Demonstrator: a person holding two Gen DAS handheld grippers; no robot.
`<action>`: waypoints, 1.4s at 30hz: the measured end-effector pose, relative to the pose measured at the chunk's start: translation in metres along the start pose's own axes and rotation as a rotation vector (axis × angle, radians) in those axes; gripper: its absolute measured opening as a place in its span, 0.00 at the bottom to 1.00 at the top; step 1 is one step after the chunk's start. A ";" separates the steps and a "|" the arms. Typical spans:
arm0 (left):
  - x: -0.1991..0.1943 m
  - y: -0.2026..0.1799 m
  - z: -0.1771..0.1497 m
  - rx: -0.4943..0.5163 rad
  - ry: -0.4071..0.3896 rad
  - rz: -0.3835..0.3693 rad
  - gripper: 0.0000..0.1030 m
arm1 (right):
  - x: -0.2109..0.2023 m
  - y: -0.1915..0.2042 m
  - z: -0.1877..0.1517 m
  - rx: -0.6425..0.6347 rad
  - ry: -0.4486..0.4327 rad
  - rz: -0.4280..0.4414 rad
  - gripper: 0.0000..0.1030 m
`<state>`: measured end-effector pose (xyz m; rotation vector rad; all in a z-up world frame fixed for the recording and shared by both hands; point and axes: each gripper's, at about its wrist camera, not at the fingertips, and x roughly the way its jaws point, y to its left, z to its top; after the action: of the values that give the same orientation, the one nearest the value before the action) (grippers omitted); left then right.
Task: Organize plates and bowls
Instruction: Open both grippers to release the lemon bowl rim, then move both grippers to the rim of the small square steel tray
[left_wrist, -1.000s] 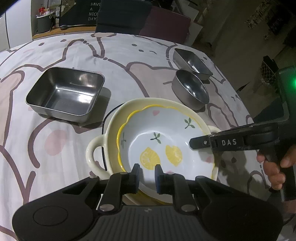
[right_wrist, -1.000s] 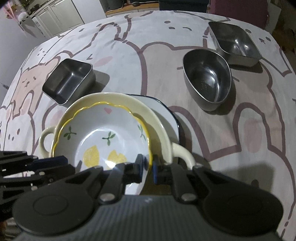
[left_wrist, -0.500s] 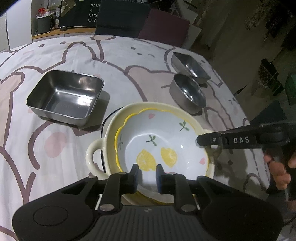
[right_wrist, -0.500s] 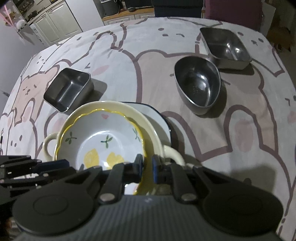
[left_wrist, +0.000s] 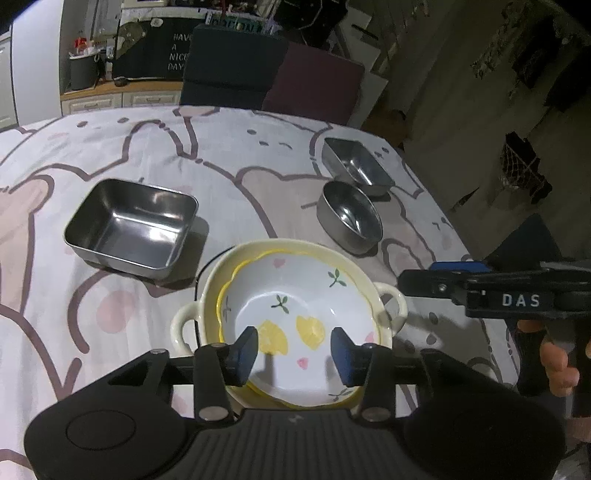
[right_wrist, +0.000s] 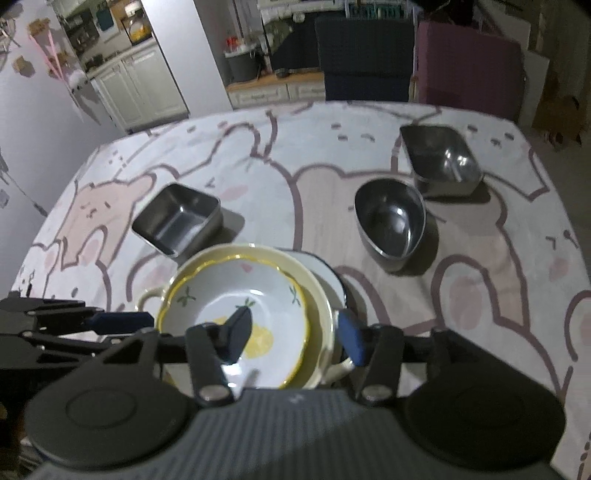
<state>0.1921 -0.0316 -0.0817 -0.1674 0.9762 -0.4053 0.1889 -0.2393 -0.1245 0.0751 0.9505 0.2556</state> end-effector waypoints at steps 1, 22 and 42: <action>-0.003 0.000 0.000 0.000 -0.006 0.005 0.49 | -0.004 0.000 -0.001 0.003 -0.011 0.000 0.59; -0.055 0.080 0.056 -0.062 -0.256 0.198 1.00 | -0.012 0.029 0.048 -0.016 -0.222 0.027 1.00; 0.050 0.153 0.109 0.008 -0.013 0.341 0.52 | 0.139 0.072 0.082 0.313 0.061 0.109 0.57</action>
<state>0.3470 0.0829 -0.1085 0.0052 0.9690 -0.0949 0.3193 -0.1313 -0.1744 0.4092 1.0431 0.2091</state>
